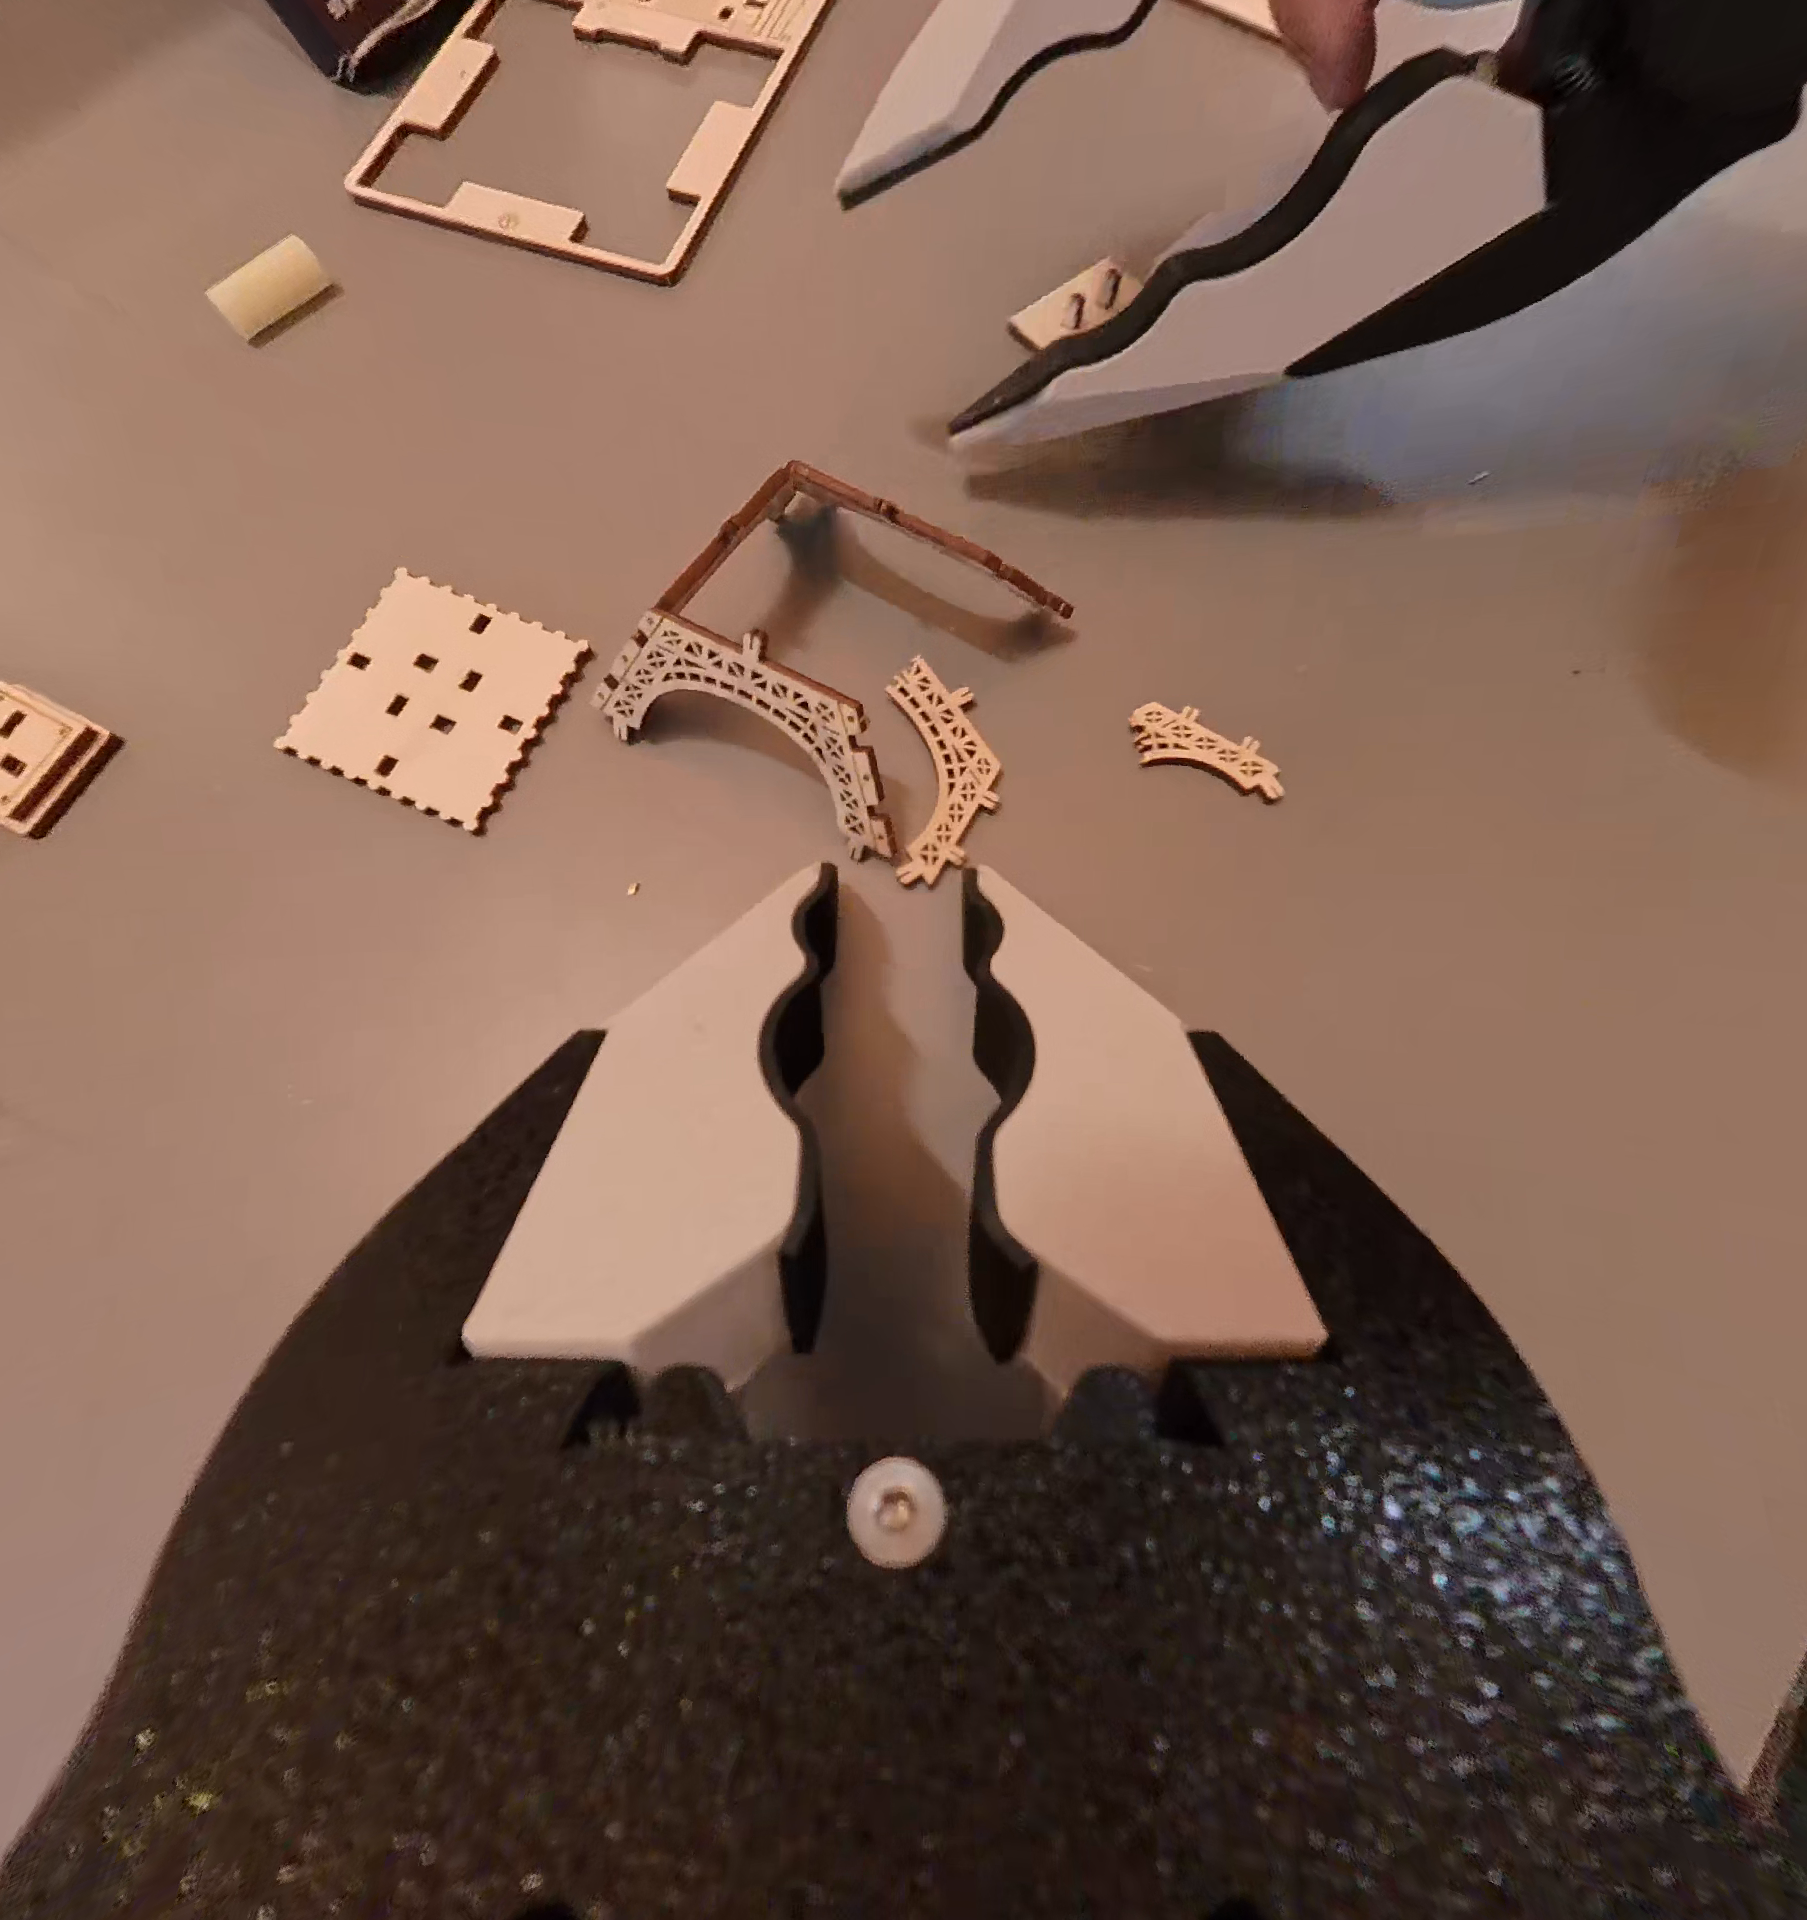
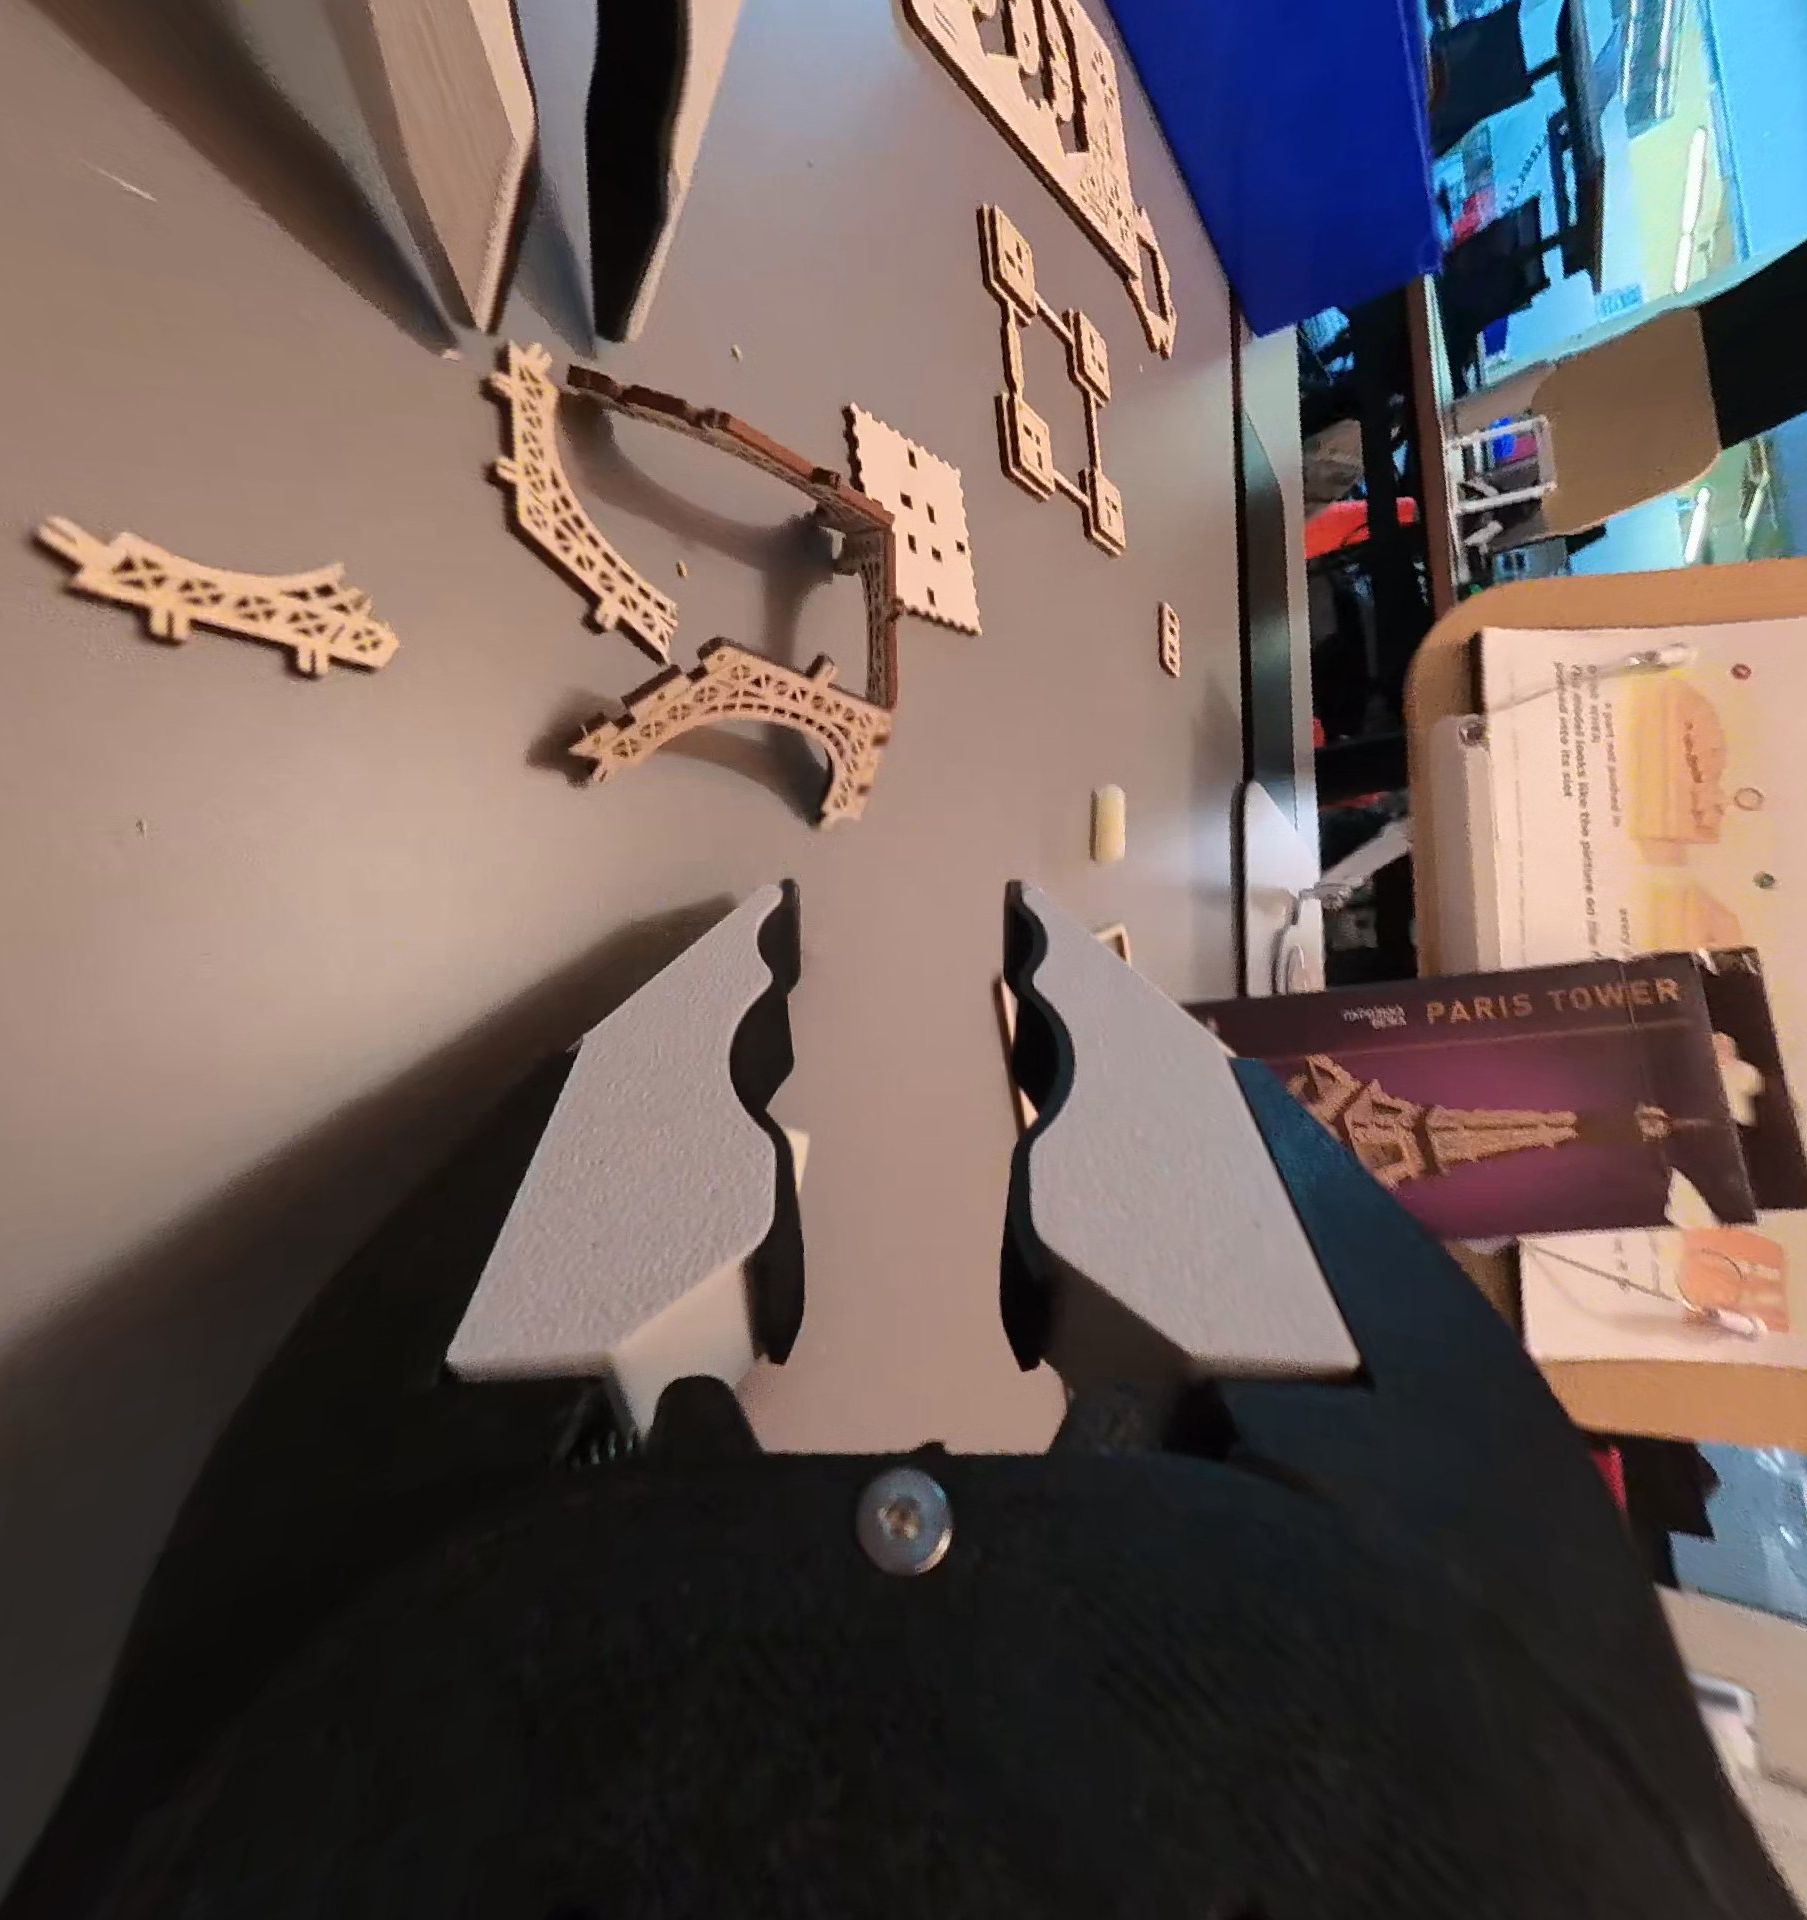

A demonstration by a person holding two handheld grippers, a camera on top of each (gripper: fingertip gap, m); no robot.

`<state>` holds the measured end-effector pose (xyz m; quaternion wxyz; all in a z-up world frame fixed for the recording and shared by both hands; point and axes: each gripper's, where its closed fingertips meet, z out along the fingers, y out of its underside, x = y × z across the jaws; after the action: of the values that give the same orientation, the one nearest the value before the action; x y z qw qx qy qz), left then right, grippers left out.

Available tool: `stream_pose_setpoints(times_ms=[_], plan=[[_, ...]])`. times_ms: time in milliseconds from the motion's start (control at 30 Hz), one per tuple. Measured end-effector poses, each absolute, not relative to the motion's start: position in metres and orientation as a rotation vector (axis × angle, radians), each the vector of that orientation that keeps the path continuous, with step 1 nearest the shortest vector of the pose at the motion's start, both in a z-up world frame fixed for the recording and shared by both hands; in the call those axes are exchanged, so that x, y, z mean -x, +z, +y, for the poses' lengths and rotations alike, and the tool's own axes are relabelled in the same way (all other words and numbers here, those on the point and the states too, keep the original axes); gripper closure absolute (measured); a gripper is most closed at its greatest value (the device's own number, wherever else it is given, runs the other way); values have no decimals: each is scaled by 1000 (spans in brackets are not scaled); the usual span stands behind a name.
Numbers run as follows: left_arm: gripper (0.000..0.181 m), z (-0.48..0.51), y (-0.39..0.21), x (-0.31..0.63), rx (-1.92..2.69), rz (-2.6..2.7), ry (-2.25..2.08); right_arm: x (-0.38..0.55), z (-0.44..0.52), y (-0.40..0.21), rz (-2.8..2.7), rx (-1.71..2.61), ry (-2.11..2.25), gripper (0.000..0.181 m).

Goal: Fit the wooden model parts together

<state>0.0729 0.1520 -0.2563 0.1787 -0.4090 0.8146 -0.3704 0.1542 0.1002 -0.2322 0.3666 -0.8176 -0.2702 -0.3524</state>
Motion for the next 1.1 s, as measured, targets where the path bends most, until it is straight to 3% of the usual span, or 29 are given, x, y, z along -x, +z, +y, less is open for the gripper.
stream_pose_setpoints(times_ms=[200, 833, 1100], plan=[[160, 160, -253, -76, 1028, 2314, -1009, -114, 97, -207, -628, 2069, -820, 151], [165, 174, -255, -89, 941, 2477, -1025, -76, 115, -239, -501, 2294, -701, 163], [166, 190, -235, -88, 930, 2421, -1073, -83, 123, -241, -631, 2408, -740, 152]])
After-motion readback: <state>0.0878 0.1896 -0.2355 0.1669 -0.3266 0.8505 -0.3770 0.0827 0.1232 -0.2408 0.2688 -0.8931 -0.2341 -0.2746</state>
